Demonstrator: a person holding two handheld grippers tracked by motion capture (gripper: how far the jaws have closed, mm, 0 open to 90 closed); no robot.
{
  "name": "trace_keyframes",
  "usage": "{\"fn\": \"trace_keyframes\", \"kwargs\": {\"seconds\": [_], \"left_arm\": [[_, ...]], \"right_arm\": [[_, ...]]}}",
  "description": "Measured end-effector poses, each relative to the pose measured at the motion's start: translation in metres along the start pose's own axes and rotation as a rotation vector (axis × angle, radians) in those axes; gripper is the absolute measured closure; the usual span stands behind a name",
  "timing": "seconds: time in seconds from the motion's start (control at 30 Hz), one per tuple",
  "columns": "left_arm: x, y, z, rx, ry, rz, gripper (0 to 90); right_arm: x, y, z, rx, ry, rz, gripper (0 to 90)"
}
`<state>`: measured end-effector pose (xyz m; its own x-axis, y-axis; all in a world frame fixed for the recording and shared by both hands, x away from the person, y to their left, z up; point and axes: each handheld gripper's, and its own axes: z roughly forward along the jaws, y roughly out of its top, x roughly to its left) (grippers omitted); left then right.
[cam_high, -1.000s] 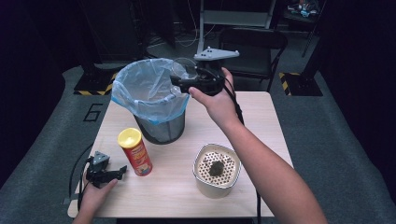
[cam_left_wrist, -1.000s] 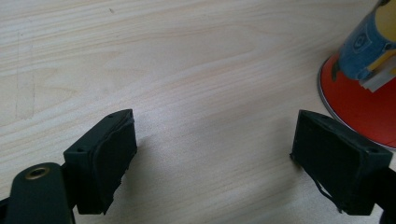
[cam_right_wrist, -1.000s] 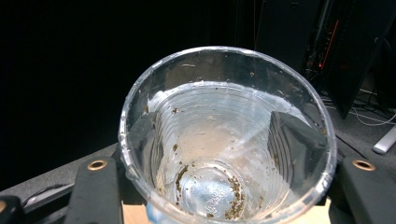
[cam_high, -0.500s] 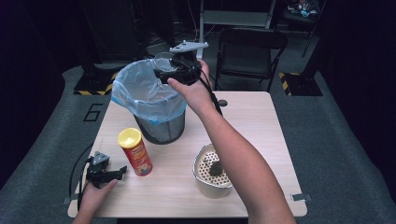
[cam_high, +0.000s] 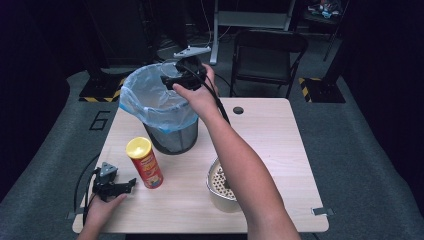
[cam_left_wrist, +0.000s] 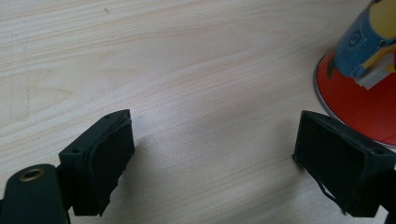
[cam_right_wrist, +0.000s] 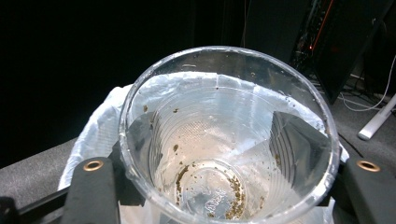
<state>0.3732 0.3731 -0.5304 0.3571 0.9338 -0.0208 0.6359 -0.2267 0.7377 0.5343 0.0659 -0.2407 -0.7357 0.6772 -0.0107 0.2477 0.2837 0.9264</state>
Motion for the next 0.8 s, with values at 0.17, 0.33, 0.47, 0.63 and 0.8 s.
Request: {"fn": "trace_keyframes", "kwargs": {"seconds": [0.17,0.33,0.47,0.63,0.8], "left_arm": [[0.000,0.000,0.000,0.000,-0.002,0.004,11.3],[0.000,0.000,0.000,0.000,-0.002,0.004,11.3],[0.000,0.000,0.000,0.000,-0.003,0.004,11.3],[0.001,0.000,0.000,0.000,-0.006,0.006,11.1],[0.001,0.000,0.000,0.000,-0.008,0.009,11.4]], "right_arm": [[0.000,-0.005,0.011,0.036,0.010,0.028,27.6],[0.007,-0.013,0.023,0.078,0.034,0.019,14.4],[0.011,-0.016,0.024,0.067,0.024,0.010,5.5],[0.009,-0.018,0.017,0.075,0.018,0.015,5.7],[0.008,-0.018,0.008,0.053,0.018,-0.005,7.2]]}}
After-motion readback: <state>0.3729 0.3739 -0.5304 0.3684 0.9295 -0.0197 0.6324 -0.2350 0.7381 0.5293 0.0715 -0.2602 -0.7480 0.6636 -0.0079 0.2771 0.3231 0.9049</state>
